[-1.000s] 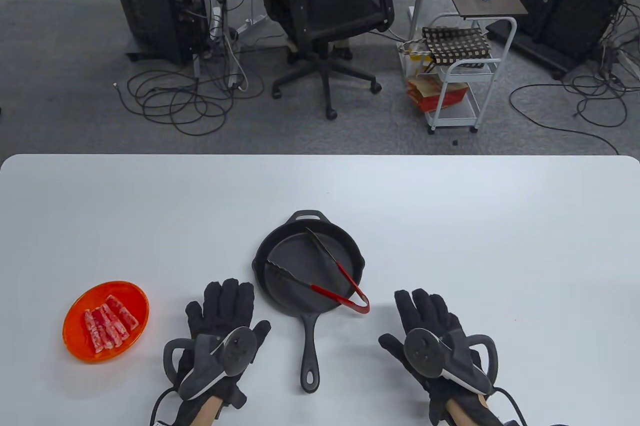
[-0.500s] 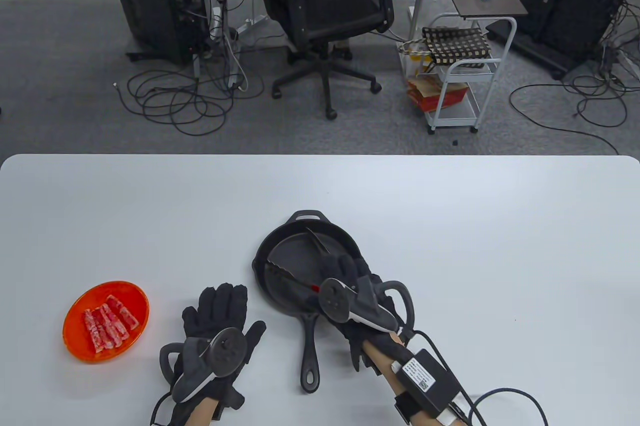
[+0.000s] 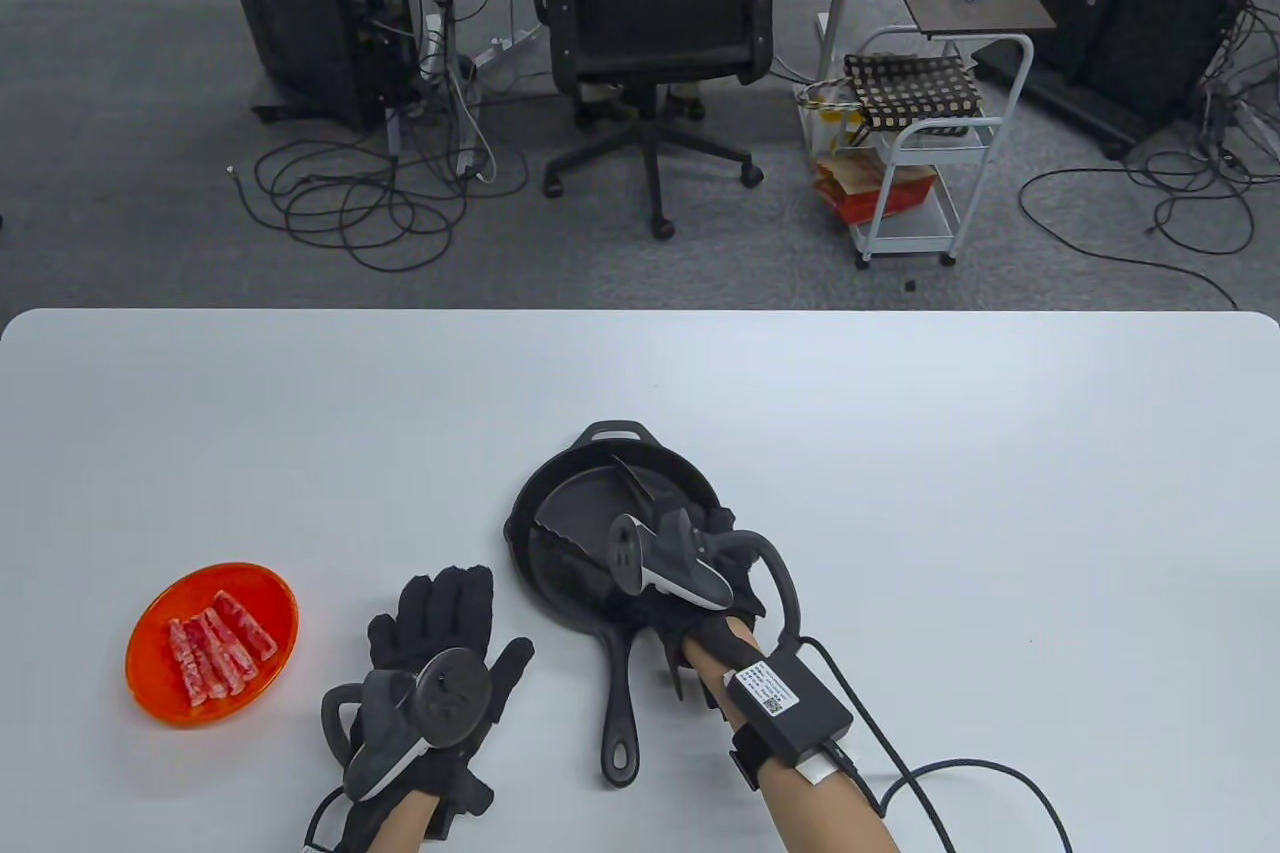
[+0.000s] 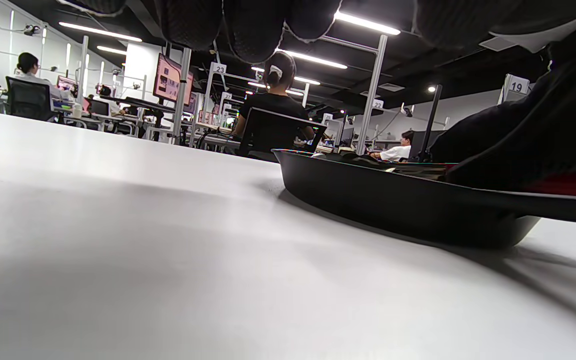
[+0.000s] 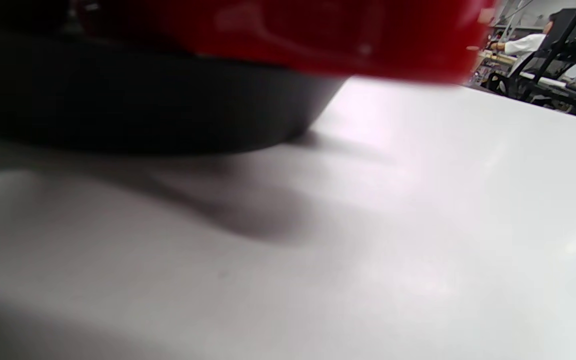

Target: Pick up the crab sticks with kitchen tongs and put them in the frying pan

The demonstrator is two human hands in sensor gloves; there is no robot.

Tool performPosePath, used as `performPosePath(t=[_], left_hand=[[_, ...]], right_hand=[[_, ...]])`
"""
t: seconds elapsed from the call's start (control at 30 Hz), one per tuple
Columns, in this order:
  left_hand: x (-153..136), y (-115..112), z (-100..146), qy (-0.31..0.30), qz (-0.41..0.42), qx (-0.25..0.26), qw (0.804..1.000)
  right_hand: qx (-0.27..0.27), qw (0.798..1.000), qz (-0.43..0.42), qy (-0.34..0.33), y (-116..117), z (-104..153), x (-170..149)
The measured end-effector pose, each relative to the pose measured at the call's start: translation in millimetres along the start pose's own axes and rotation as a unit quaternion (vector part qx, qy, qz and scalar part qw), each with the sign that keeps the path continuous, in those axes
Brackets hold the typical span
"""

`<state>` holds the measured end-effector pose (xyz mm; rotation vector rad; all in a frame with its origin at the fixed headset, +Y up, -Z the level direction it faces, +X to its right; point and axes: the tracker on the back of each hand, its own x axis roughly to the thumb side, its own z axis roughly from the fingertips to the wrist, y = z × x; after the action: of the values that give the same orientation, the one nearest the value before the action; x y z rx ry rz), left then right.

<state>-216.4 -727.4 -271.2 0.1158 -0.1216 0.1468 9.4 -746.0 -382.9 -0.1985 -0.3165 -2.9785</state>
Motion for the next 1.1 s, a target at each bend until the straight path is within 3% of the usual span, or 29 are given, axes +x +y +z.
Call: performPosePath(t=[0.4, 0.57, 0.83, 1.1], left_hand=[[-4, -4, 0, 0.004, 0.009, -0.015, 1.0], [-4, 0, 0, 0.005, 0.013, -0.006, 1.0], [-1, -2, 0, -0.002, 0.011, -0.01, 1.0], [-2, 2, 1, -0.003, 0.027, 0.003, 1.0]], right_hand=[[-0.052, 0.998, -0.015, 0.008, 2, 3, 0], [-0.102, 0.994, -0.042, -0.008, -10, 16, -8], [-0.162, 0.983, -0.077, -0.038, -23, 70, -39], [-0.149, 0.985, -0.086, -0.031, -14, 117, -74]])
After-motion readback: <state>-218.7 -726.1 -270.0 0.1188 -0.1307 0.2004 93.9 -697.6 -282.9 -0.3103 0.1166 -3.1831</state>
